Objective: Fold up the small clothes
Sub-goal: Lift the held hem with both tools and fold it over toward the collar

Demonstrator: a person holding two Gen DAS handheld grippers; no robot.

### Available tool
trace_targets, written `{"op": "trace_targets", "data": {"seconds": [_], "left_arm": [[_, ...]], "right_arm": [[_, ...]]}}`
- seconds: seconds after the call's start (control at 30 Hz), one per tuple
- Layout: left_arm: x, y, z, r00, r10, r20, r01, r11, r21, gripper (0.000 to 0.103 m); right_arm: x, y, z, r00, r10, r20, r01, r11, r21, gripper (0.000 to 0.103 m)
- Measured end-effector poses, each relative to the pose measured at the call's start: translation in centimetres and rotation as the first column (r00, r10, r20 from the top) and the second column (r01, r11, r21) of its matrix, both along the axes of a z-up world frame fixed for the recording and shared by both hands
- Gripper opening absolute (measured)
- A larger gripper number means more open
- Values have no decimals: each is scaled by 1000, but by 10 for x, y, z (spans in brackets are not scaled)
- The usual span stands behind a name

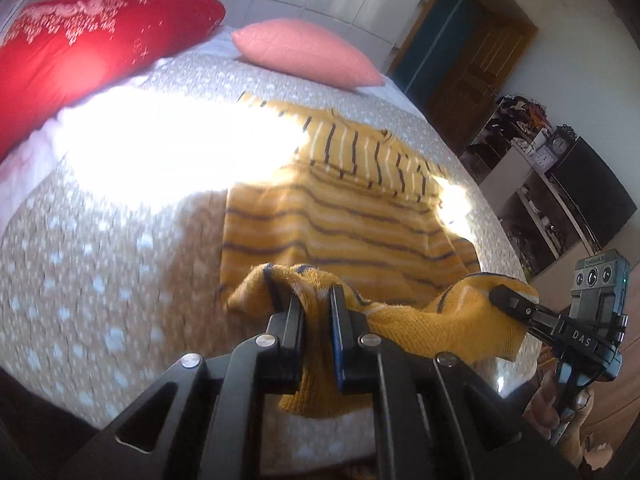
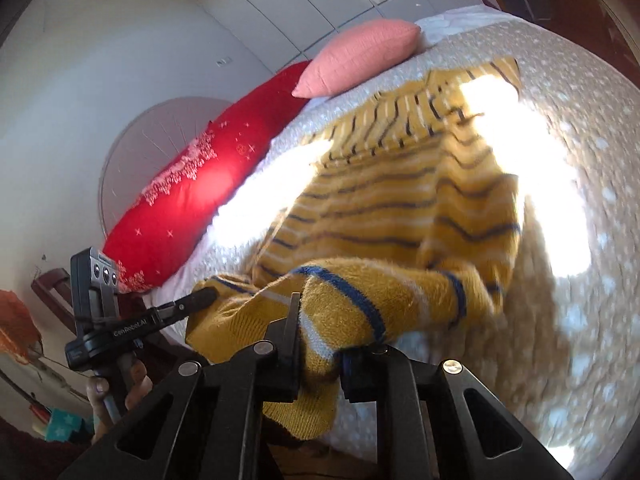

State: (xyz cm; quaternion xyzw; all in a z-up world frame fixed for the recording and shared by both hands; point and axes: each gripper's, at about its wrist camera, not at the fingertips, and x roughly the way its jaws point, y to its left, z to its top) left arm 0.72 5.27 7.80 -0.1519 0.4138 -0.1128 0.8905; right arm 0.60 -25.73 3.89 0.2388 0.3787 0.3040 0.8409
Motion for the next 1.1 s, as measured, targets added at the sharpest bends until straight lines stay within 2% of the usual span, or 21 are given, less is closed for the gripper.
{"op": "trace_targets", "data": {"seconds": [0.1, 0.17, 0.27, 0.33, 0.43, 0.57, 0.63, 0.67, 0.7, 0.73, 0.77, 0.83, 0.87, 0.9, 0.97, 1.1], "left_arm": [[56, -7, 24, 999, -7, 53, 7, 1000, 1, 11], [100, -12, 31, 998, 8, 57, -9, 1000, 24, 11], [166, -14, 18, 999, 30, -26, -29, 1000, 5, 11], [203, -13, 6, 997, 29, -76, -30, 999, -11, 11], [241, -18, -2, 995, 41, -88, -39, 999, 21, 11], [270, -18, -10, 993, 51, -107, -49, 999, 24, 16], [275, -9, -11, 991, 46, -126, -51, 998, -40, 33], [273, -4, -8, 993, 34, -116, -45, 995, -93, 40], [268, 2, -3, 995, 29, -94, -42, 989, -140, 55], [261, 8, 3, 997, 35, -66, -46, 984, -170, 66], [253, 12, 9, 998, 48, -41, -55, 982, -181, 69], [236, 20, 20, 997, 71, -6, -71, 980, -188, 76], [225, 23, 22, 997, 83, 1, -81, 978, -191, 78], [215, 26, 23, 995, 101, 1, -99, 977, -187, 82], [194, 32, 21, 991, 136, -4, -134, 977, -165, 83], [153, 44, 8, 969, 244, 32, -241, 967, -82, 85]], "right_arm": [[58, -2, 20, 999, -35, 21, 35, 999, 34, 16], [101, -5, 23, 998, -61, -8, 62, 997, 54, 16], [163, -11, 9, 989, -107, -103, 115, 990, 77, 16], [192, -14, 0, 983, -127, -131, 136, 989, 60, 16], [225, -17, -6, 978, -151, -141, 158, 987, 39, 16], [259, -20, -17, 971, -177, -164, 186, 981, 47, 18], [274, -27, -27, 956, -195, -220, 221, 970, 97, 22], [282, -31, -34, 949, -190, -253, 233, 961, 150, 32], [289, -35, -40, 944, -174, -282, 238, 948, 211, 45], [296, -38, -45, 940, -153, -306, 240, 933, 270, 51], [301, -42, -48, 935, -148, -323, 252, 916, 312, 56], [308, -49, -49, 925, -173, -338, 293, 891, 346, 57], [309, -51, -46, 922, -201, -332, 316, 885, 342, 59], [311, -53, -42, 916, -237, -324, 342, 883, 321, 66], [311, -56, -33, 900, -310, -306, 390, 886, 250, 76], [302, -47, -9, 906, -345, -246, 379, 919, 108, 76]]}}
